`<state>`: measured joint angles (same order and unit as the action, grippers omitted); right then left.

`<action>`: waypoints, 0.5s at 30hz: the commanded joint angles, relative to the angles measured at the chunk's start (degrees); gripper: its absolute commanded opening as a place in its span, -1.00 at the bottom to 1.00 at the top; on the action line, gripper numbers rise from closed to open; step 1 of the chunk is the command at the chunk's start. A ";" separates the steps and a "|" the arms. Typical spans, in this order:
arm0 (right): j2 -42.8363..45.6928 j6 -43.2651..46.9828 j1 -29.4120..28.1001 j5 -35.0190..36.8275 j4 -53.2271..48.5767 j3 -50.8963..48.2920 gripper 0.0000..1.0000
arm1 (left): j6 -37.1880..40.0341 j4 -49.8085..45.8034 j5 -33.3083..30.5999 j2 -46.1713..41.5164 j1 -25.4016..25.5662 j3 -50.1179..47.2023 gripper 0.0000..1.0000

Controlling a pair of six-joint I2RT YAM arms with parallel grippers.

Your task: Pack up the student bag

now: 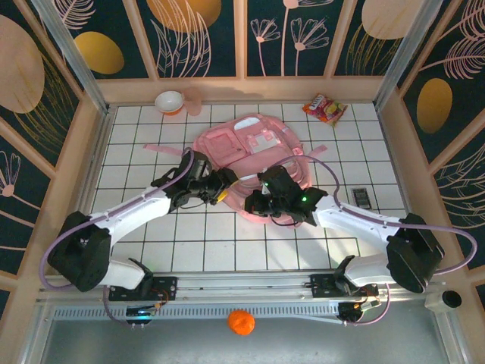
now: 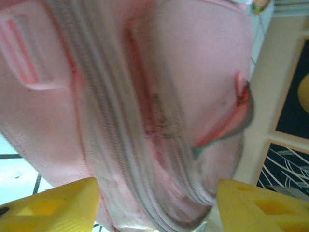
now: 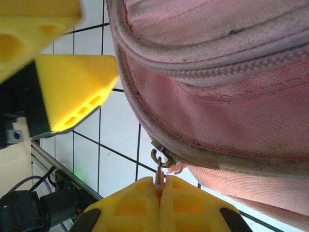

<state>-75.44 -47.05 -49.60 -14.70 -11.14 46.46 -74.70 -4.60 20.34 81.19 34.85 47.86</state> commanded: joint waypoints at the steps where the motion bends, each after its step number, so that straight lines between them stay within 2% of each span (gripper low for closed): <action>1: -0.76 0.92 -1.20 -1.90 2.56 1.62 -1.00 | -8.40 1.75 0.90 2.26 0.35 -1.80 0.13; 3: -0.68 1.13 -1.28 -2.41 2.83 1.60 -1.00 | -9.91 4.06 0.72 2.74 0.35 -3.14 -0.07; 5: -0.50 1.94 -1.12 -2.87 1.98 1.86 -1.00 | -8.95 4.05 0.26 3.22 0.31 -3.02 -0.41; 7: -0.33 3.85 -0.69 -2.75 -1.14 2.67 -1.00 | -4.07 0.61 -1.56 3.97 0.34 -1.09 -0.80; 8: -0.17 5.06 -0.05 -2.55 -3.57 3.14 -1.00 | 1.08 -3.02 -3.48 4.66 0.32 0.61 -0.98; 11: 1.08 8.05 2.49 -2.44 -10.04 3.14 -1.00 | 9.61 -13.17 -6.85 6.64 -2.01 4.07 -1.00; 15: 3.76 12.29 7.84 -3.64 -15.88 1.56 -1.00 | 17.54 -16.31 -7.30 5.37 -6.72 5.26 -1.00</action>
<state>-75.02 -39.64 -44.84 -16.71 -19.51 47.57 -66.48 -12.69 18.98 86.52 32.05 51.35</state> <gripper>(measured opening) 0.046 0.044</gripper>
